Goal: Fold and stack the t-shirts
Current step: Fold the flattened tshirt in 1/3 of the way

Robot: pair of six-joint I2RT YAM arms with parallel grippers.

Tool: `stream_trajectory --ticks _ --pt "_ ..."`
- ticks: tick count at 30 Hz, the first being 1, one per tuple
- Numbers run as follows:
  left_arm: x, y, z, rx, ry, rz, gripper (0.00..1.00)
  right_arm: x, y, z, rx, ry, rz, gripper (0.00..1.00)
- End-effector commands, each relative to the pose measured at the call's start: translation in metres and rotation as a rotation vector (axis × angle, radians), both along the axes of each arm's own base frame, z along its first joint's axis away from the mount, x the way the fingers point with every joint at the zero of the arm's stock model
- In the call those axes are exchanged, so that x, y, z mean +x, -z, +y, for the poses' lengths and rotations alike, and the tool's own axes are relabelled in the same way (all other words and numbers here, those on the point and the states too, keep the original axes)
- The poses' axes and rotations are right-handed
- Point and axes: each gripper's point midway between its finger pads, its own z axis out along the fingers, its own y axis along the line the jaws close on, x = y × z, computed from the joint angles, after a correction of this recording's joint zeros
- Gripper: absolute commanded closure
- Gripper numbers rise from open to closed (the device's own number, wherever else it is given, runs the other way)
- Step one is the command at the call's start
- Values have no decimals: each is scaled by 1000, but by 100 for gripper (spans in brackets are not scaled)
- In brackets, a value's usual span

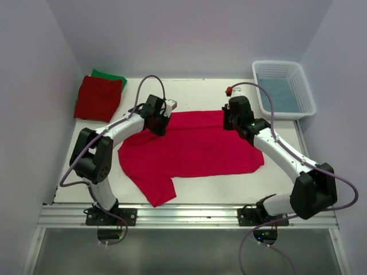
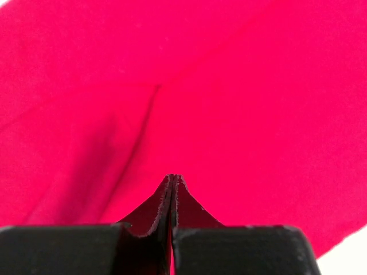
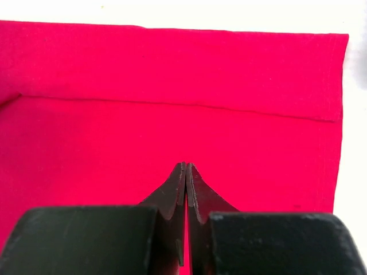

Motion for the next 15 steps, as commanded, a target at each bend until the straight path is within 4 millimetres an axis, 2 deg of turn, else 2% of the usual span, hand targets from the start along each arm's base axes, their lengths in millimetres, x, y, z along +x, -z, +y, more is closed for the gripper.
stream_trajectory --ticks 1,2,4,8,15 --pt "16 5 11 103 -14 -16 100 -5 -12 -5 13 18 -39 100" --pt "21 4 13 118 -27 -24 100 -5 -11 -6 10 23 -40 100" --pt "26 16 21 174 -62 -7 100 -5 -9 -8 2 28 -37 100" --pt "37 20 25 214 -106 -8 100 -5 -5 -11 -14 40 -34 100" --pt "34 27 31 251 -118 18 100 -7 -2 -16 -33 55 -30 100"
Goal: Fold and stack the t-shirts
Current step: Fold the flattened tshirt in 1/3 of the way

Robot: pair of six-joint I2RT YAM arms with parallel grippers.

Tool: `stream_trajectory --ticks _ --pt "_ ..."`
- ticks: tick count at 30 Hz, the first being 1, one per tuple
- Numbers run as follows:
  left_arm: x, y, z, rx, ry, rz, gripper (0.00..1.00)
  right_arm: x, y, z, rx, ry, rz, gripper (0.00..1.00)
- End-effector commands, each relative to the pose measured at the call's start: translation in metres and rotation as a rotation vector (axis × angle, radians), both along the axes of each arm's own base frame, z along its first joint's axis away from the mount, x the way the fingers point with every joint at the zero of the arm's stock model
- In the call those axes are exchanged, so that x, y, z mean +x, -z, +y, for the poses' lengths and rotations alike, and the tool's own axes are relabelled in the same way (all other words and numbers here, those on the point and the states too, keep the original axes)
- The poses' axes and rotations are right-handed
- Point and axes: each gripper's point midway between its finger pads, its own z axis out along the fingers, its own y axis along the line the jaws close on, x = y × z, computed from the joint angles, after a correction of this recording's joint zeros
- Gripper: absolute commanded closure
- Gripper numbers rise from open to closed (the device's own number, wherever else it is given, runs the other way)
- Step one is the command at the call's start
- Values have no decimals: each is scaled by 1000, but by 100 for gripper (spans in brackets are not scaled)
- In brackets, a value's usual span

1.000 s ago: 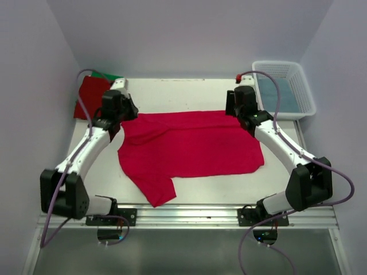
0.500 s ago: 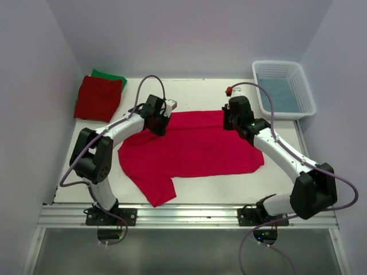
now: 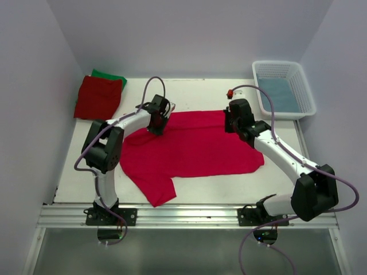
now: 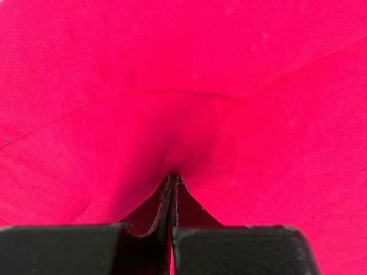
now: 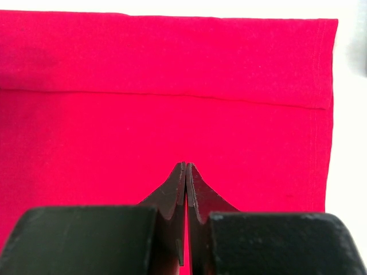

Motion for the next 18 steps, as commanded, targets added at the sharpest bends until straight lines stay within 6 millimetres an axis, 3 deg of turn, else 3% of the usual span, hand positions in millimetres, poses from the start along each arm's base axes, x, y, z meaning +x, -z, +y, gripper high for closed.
stream_trajectory --ticks 1,9,18 --pt "8 -13 3 19 -26 -24 100 1 -10 -5 -5 26 -36 100" --pt "-10 -19 1 -25 -29 2 100 1 -8 -7 -14 32 -30 100" --pt "-32 4 5 -20 -35 72 100 8 1 2 3 18 -13 100"
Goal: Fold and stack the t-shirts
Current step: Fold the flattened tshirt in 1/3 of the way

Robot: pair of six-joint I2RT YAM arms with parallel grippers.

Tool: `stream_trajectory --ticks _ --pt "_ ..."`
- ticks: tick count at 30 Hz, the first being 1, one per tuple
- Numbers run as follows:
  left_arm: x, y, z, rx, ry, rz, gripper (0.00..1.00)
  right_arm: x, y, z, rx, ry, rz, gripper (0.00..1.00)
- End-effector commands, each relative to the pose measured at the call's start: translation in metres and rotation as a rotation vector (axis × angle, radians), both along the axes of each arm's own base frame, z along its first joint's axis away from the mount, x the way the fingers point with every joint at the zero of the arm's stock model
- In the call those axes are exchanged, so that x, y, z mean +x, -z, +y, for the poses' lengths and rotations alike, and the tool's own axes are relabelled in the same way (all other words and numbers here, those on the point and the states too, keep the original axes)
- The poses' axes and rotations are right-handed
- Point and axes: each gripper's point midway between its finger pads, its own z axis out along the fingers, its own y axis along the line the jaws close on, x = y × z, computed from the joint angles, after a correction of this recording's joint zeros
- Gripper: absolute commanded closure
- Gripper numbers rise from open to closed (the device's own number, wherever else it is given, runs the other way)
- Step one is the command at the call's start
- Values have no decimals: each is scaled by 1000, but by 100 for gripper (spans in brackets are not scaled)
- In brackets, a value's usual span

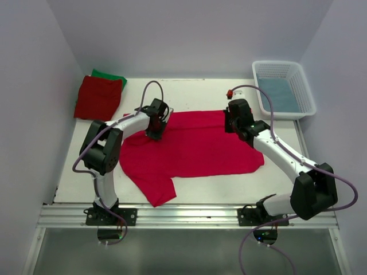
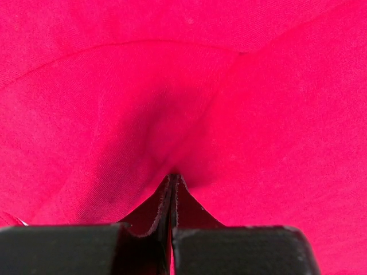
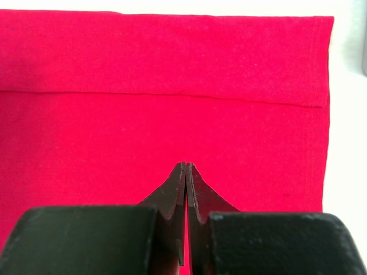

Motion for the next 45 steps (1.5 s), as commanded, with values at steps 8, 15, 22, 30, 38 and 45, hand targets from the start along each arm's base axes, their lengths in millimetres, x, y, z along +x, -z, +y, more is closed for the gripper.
stream_trajectory --ticks 8,15,22,30,38,45 --pt "-4 -6 -2 -21 -37 -15 100 67 28 82 165 -166 98 100" --pt "-3 -14 -3 -40 -55 -50 100 115 1 148 340 -306 65 100" --pt "-5 -11 -2 -43 -62 -52 100 132 48 177 398 -337 202 100" --pt "-4 -13 -1 -45 -70 -62 100 123 108 174 384 -293 320 100" --pt "1 -23 0 -42 -84 -93 100 104 133 161 357 -251 363 100" --pt "23 -32 14 49 -124 -171 100 88 152 151 340 -242 394 100"
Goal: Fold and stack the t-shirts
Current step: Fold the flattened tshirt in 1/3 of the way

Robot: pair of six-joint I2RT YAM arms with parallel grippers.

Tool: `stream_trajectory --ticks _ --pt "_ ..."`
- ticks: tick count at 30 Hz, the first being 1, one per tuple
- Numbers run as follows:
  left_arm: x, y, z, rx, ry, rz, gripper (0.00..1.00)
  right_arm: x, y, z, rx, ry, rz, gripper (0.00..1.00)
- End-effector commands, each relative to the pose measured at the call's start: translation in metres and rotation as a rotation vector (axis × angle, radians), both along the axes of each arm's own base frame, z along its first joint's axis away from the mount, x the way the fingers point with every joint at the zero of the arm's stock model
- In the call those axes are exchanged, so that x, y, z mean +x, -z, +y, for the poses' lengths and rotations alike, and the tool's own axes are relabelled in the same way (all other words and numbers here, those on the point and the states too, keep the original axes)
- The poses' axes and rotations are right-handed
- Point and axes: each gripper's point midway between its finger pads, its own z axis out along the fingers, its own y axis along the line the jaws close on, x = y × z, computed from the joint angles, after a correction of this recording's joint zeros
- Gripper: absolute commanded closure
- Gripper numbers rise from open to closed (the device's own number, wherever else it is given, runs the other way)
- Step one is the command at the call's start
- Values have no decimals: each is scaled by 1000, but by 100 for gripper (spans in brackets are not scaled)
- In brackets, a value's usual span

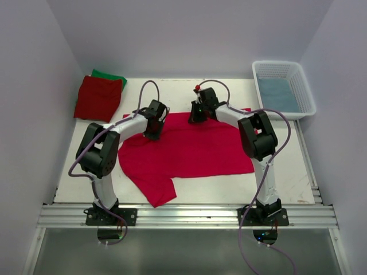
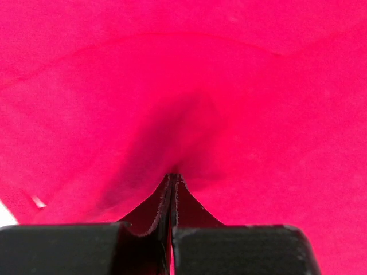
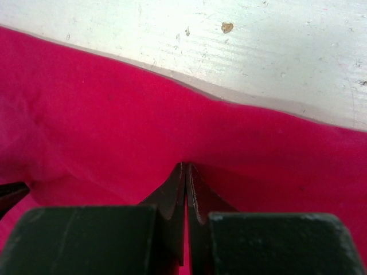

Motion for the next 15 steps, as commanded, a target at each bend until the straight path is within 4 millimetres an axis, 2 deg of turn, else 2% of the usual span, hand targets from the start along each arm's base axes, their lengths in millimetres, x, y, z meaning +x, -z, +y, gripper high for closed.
stream_trajectory --ticks 1,5,15 --pt "26 -24 5 45 -38 -113 100 -23 19 -12 -48 1 74 100" --pt "32 -15 7 65 -46 -98 100 -32 26 -17 -64 -4 86 100" --pt "58 -41 10 89 -62 -176 100 -44 30 -26 -89 -5 93 100"
